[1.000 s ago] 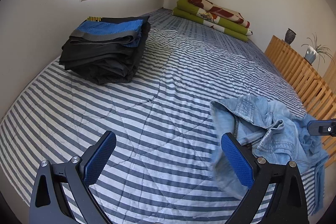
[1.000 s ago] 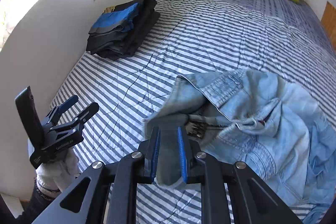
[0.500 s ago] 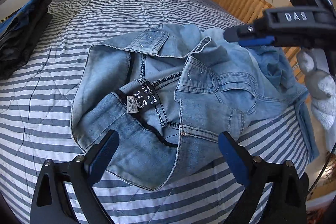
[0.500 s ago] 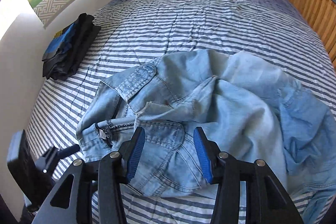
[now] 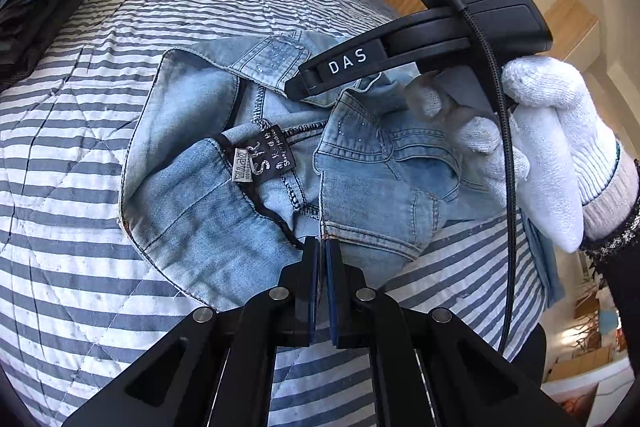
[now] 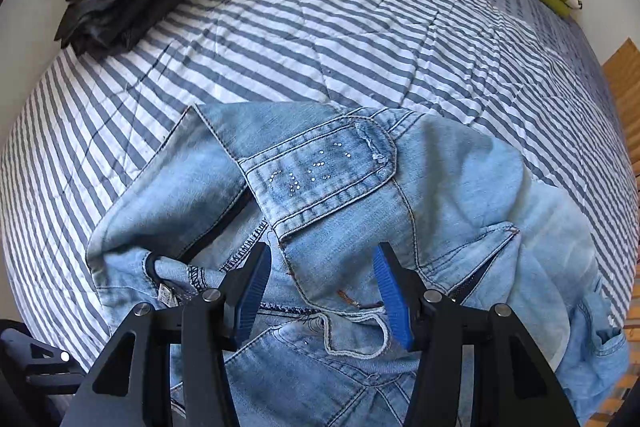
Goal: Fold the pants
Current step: 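Grasp the shirt hem with the left tool while the right tool holds the collar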
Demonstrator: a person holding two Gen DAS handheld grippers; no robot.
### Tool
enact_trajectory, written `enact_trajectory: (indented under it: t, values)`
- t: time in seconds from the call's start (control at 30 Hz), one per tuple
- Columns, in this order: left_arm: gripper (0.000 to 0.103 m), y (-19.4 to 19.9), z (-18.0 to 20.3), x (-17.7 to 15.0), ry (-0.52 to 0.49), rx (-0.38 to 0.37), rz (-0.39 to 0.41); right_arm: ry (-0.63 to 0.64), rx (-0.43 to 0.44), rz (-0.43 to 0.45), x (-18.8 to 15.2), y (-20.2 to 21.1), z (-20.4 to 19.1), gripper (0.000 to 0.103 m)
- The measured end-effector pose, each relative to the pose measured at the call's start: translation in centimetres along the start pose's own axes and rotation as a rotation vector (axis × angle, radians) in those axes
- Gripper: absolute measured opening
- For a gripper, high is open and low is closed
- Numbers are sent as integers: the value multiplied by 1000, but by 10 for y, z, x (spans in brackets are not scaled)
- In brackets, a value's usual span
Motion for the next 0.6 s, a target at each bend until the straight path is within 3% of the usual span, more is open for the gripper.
enact_trajectory:
  t: [0.17,0.2,0.23,0.27,0.3,0.37,0.4,0.43,0.47,0.5,0.53,0.6]
  values:
    - [7,-1,1,2,5,-14,3,50,46,12,3,11,-14,53]
    - [26,-4,0,3,17,-17,-4,63,34,8,3,11,-16,55]
    - [64,-8,-3,3,38,-21,-22,72,14,-3,4,9,-17,56]
    - [83,-13,-7,4,70,-27,-34,75,-8,-20,4,5,-16,56]
    - [95,-16,-10,6,97,-45,-28,72,-35,-42,2,0,-13,56]
    - [88,-23,-15,7,125,-47,-29,48,-78,-73,0,-10,-4,55]
    - [69,-26,-14,7,120,-53,-41,34,-97,-87,-2,-13,2,54]
    - [43,-29,-12,6,106,-51,-48,18,-100,-89,-3,-15,6,50]
    - [32,-29,-10,6,91,-36,-44,-1,-101,-81,-4,-14,11,35]
    - [8,-25,-7,3,76,-31,-34,-19,-100,-73,-4,-13,16,27]
    - [4,-23,-5,3,71,-43,-30,-42,-90,-64,-5,-10,20,13]
    - [4,-8,1,1,64,-66,-2,-84,-75,-16,-2,2,29,11]
Point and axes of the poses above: each gripper's, at about its wrist camera, not at the fingertips, and y roughly against the way its jaws point, z to its right, x to its top, the point moved 7 cm from there along -y, roughly the way its jaws point, and after that the axes turned 13 degrees about y, right-handed, at the moved point
